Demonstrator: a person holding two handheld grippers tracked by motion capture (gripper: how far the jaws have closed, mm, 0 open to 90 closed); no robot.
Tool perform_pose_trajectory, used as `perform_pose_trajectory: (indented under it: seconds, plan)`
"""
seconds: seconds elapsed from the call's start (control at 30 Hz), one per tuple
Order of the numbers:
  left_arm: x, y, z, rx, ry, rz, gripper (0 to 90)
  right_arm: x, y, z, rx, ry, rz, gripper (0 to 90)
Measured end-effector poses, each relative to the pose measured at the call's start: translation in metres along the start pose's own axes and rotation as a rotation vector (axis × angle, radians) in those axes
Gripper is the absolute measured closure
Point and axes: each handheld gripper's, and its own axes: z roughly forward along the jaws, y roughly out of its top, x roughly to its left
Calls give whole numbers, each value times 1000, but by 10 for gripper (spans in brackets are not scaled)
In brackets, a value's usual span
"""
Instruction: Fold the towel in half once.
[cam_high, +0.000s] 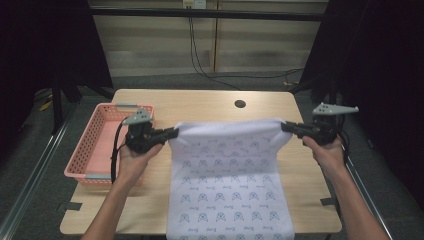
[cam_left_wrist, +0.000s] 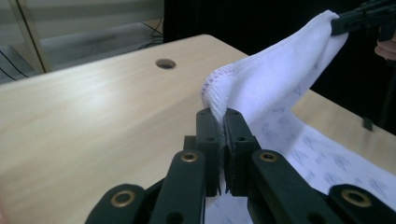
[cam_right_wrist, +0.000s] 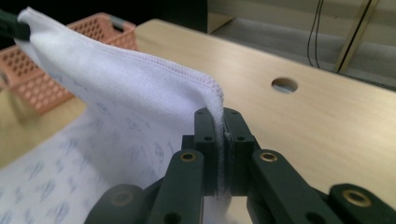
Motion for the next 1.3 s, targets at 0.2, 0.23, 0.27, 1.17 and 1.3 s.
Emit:
perform_pose_trajectory:
  seconds: [0.2, 0.23, 0.27, 1.17, 1.3]
  plan:
    - [-33, -52, -15, 122, -41, 14, 870, 37, -58, -27, 82, 56, -25, 863]
    - [-38, -59, -15, 148, -48, 18, 870, 43, -69, -28, 98, 66, -16, 863]
    - [-41, -64, -15, 162, -51, 22, 869, 49, -79, -29, 122, 78, -11, 862]
    - [-27, -127, 38, 419, -58, -48, 867, 65, -157, 2, 416, 54, 43, 855]
    - [-18, -114, 59, 412, -16, -6, 867, 52, -151, 10, 403, 22, 41, 856]
